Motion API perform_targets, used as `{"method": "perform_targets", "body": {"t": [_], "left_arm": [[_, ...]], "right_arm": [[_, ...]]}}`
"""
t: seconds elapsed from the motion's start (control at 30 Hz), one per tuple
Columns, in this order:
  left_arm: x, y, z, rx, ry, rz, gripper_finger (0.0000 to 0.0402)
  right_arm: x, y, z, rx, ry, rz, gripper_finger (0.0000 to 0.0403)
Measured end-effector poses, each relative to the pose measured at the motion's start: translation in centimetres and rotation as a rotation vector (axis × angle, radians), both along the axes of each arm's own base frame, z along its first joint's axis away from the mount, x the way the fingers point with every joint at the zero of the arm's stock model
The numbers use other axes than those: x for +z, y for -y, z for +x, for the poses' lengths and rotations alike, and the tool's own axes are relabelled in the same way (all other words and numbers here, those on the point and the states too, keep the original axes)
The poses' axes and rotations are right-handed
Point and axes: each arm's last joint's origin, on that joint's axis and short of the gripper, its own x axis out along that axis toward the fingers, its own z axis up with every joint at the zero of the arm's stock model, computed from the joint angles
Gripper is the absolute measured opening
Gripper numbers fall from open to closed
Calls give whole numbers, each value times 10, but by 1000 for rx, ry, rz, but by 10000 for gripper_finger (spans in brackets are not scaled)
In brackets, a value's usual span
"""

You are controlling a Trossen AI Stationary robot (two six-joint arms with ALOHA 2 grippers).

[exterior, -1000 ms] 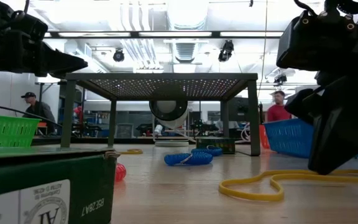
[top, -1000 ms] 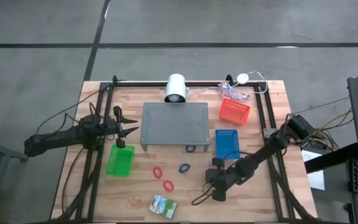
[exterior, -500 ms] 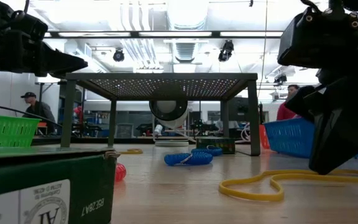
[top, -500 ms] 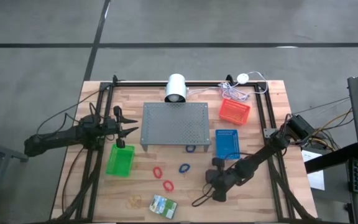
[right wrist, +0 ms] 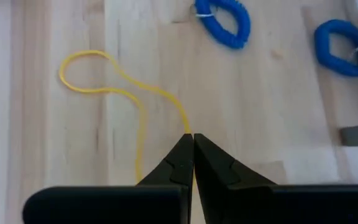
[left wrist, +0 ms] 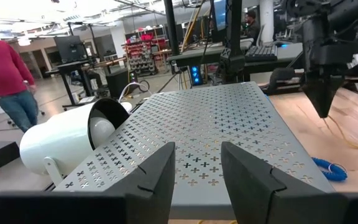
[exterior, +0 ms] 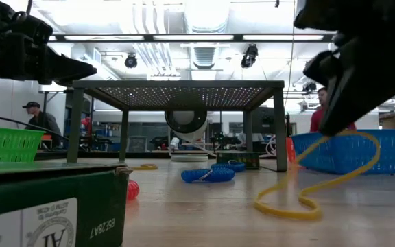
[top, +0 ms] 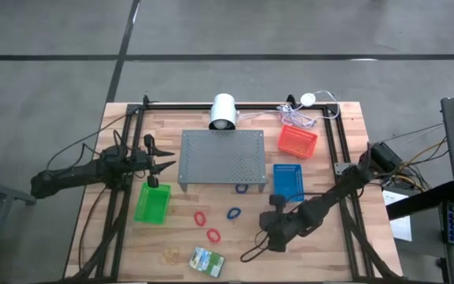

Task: Pick & Place Office Desk Supplies
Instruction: Put the yellow rubber band into the orange bin

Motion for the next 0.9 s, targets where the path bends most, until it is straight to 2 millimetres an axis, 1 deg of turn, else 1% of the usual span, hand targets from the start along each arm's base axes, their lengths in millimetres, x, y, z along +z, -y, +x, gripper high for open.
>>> {"method": "perform_targets", "body": {"t": [0.23,0.4,0.63,0.73,0.9], "left_arm": [[0,0,0,0,0,0,134],[0,0,0,0,0,0,134],[0,0,0,0,0,0,134],[0,0,0,0,0,0,134],[0,0,0,0,0,0,134]], "right_arm": [[27,0,3,-28,39,-31,8],[49,3,1,-54,82,-70,8],[73,14,-12,-74,130,-106,8],[79,19,-18,-93,151,-136,8],[94,28,-30,-109,198,-128,8]]}}
